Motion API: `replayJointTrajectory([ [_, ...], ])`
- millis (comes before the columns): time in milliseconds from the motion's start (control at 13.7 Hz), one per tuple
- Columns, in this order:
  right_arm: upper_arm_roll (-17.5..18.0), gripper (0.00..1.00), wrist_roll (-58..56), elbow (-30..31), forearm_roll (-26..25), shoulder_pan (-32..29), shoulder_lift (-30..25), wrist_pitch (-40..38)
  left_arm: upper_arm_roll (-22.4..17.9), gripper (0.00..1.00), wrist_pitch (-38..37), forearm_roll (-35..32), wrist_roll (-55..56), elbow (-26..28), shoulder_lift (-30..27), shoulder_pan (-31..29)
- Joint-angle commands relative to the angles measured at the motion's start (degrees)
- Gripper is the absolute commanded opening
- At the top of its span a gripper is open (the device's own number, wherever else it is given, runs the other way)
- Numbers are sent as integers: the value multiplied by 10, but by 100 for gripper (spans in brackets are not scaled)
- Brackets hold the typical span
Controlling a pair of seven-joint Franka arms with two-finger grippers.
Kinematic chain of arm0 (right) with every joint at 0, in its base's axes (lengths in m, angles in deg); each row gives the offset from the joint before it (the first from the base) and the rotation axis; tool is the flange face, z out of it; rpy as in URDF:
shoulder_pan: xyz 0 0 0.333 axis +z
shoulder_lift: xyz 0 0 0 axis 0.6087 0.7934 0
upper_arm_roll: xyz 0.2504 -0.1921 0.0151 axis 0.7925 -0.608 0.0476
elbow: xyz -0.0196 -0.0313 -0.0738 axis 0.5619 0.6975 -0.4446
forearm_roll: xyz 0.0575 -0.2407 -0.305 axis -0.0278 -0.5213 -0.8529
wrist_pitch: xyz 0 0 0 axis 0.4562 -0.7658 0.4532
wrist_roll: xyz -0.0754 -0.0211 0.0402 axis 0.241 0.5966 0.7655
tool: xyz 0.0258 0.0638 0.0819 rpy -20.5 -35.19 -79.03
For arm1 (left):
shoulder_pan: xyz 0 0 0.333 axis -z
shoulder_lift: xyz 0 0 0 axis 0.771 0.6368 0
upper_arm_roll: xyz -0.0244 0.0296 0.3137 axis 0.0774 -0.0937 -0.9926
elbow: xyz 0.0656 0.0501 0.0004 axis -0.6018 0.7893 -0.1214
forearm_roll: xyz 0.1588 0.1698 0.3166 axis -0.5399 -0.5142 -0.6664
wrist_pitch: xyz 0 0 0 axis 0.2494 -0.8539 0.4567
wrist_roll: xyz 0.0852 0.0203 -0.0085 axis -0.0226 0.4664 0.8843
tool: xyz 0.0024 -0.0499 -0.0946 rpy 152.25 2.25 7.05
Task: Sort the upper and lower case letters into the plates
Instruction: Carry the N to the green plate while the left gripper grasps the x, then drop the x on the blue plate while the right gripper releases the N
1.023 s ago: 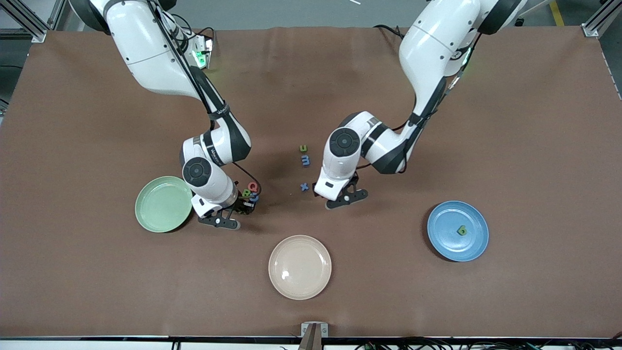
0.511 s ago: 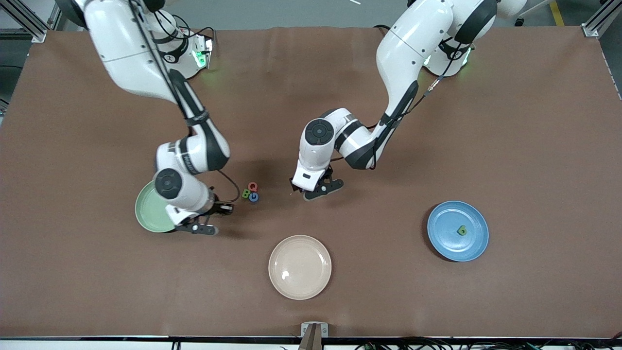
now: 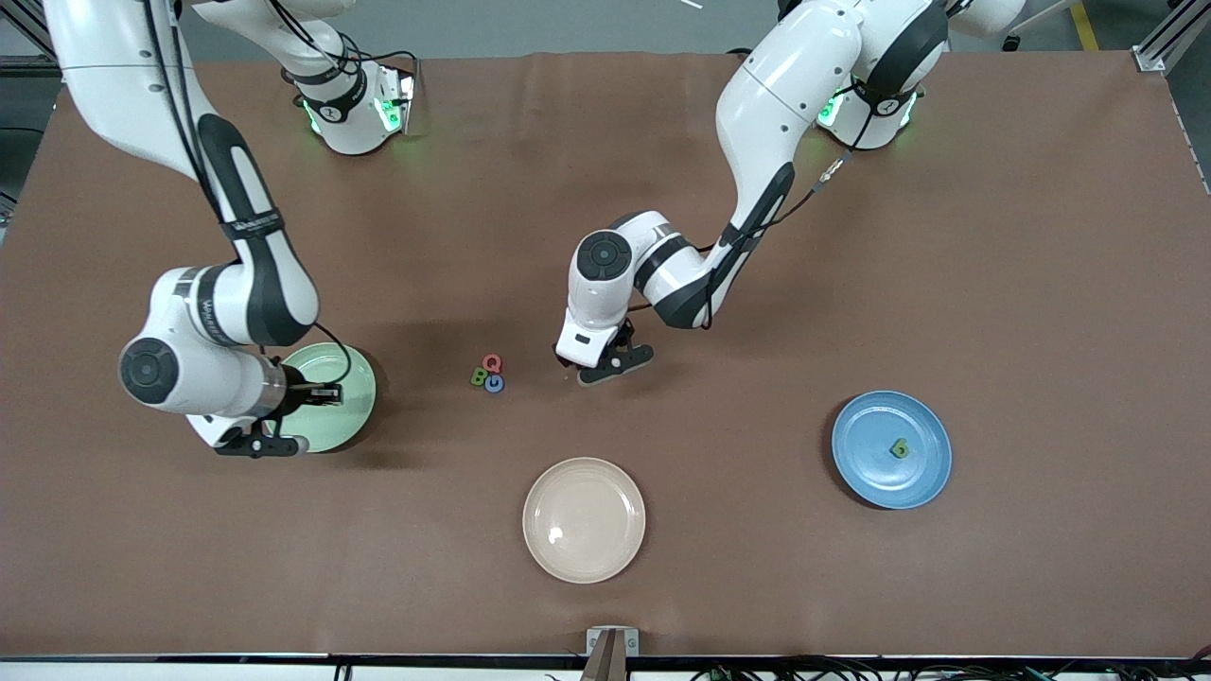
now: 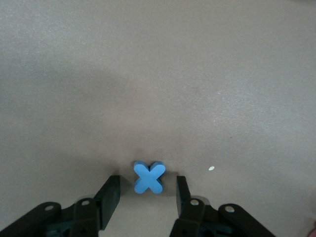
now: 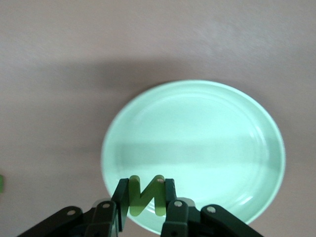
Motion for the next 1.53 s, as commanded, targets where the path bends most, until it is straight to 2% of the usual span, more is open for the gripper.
replayJointTrajectory([
  [0,9,0,-17,109,-4,-6,-52,68,-7,29,-4,-7,11,-19,14,11],
  [219,9,0,-18,166,-17,-7,-57,133,-7,2,-9,-13,7,-16,8,7],
  [365,9,0,-18,185,-32,-7,-55,167,-8,1,-16,-19,7,-15,-2,3],
  [584,8,3,-18,189,-40,-14,-51,178,-7,1,-98,-26,-6,-2,-66,-49],
  [658,8,18,-18,187,-41,-14,-51,178,-7,1,-106,-28,-14,31,-104,-71],
  [731,8,49,-18,187,-41,-15,-51,178,-6,1,-106,-29,-41,58,-135,-101],
  [804,8,99,-18,185,-41,-15,-51,178,-2,1,-106,-29,-73,89,-162,-128],
  [1023,10,100,-9,154,-41,-11,-55,153,-2,1,-106,-29,-147,161,-212,-204],
  [1242,14,100,52,98,-37,1,-52,88,-2,1,-105,-43,-173,190,-223,-265],
  [1461,14,100,156,86,-33,53,-51,92,-1,3,-103,-44,-255,209,-226,-324],
])
